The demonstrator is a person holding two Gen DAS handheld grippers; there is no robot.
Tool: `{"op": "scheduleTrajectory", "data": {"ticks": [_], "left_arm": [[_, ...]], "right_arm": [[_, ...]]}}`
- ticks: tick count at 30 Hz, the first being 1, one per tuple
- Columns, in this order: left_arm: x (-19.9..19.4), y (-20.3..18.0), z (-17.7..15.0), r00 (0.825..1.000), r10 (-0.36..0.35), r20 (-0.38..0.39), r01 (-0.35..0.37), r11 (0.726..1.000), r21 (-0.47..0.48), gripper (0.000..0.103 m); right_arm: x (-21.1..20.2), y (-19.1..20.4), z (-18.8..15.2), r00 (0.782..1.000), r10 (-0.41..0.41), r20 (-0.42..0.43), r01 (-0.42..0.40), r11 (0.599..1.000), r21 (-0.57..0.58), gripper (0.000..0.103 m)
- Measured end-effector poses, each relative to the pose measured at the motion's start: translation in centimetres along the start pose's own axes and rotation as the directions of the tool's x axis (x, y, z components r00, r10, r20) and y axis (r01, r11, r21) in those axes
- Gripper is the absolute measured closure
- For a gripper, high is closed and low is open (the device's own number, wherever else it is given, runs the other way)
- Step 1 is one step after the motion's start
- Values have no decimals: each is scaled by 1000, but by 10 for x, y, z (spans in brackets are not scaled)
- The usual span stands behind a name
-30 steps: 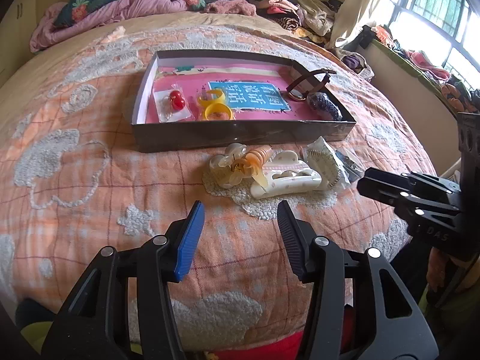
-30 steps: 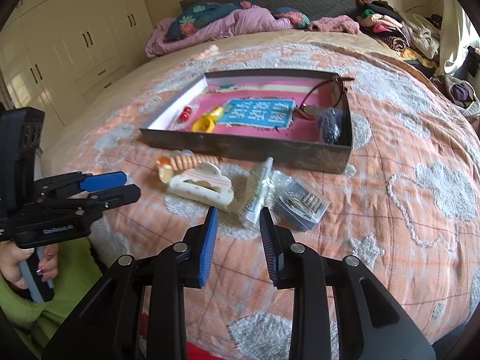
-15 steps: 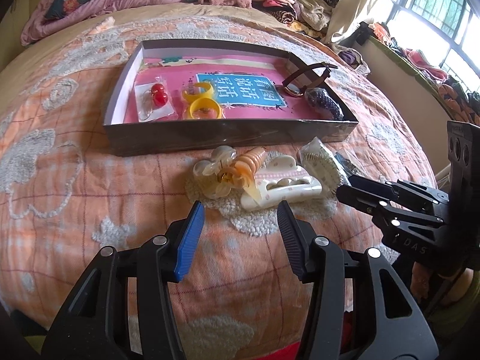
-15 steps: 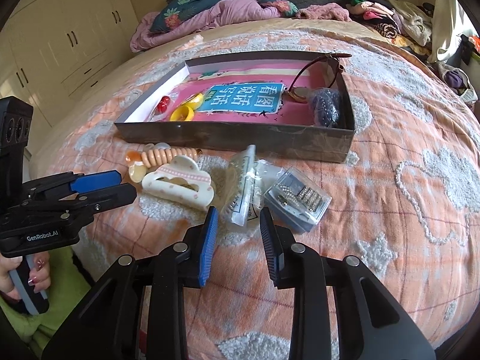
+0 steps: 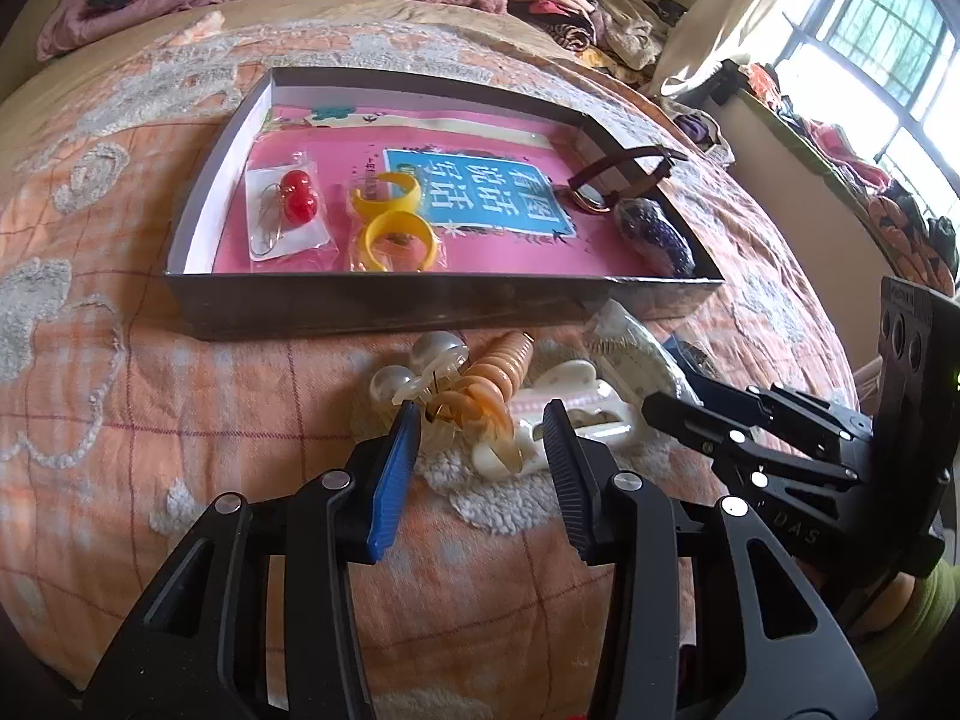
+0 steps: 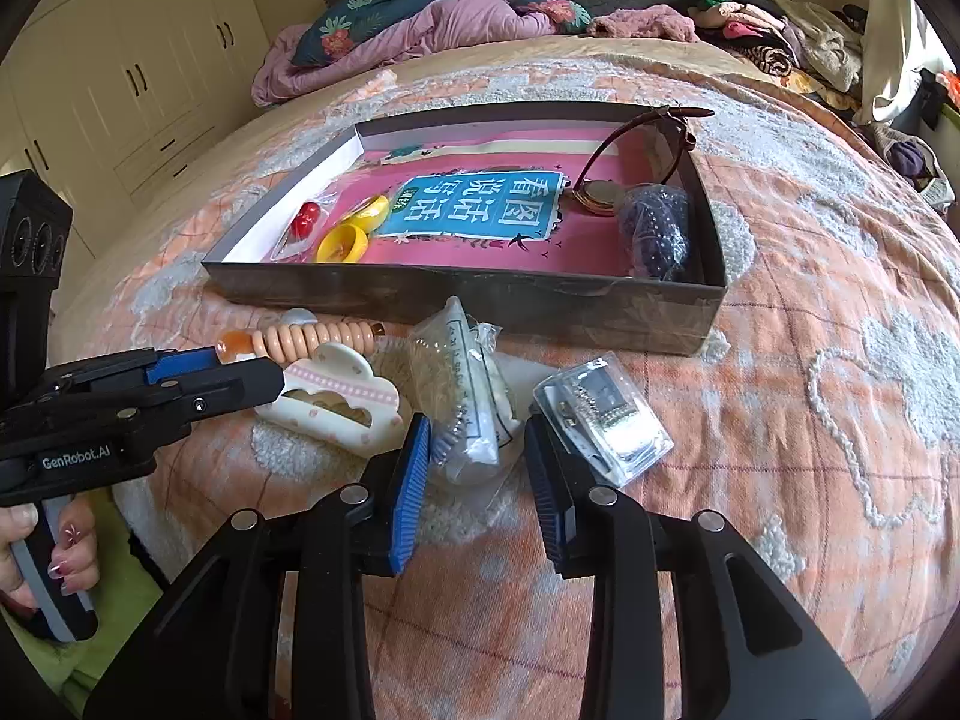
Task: Organize jewelry
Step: 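Grasp the clear tube packet with the right tool while the left tool grasps the orange spiral hair tie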
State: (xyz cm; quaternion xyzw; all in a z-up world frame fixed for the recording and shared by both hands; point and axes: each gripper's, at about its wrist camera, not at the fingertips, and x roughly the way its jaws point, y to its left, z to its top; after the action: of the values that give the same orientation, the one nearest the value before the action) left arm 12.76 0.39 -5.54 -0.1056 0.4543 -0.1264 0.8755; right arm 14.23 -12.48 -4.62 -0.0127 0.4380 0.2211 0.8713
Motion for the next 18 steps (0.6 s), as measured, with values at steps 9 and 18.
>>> {"op": "scheduleTrajectory", "data": {"ticks": [9,18], "left_arm": [[1,9,10,1000,3,17,-2,1000,-28,81],[-3,12,11,999,-4,37,4,1000,-23,99]], "right_arm": [[11,2,7,1000,9,4,-9,1000,-22,68],[3,7,4,999,36,32,-35,998,-45,79]]}}
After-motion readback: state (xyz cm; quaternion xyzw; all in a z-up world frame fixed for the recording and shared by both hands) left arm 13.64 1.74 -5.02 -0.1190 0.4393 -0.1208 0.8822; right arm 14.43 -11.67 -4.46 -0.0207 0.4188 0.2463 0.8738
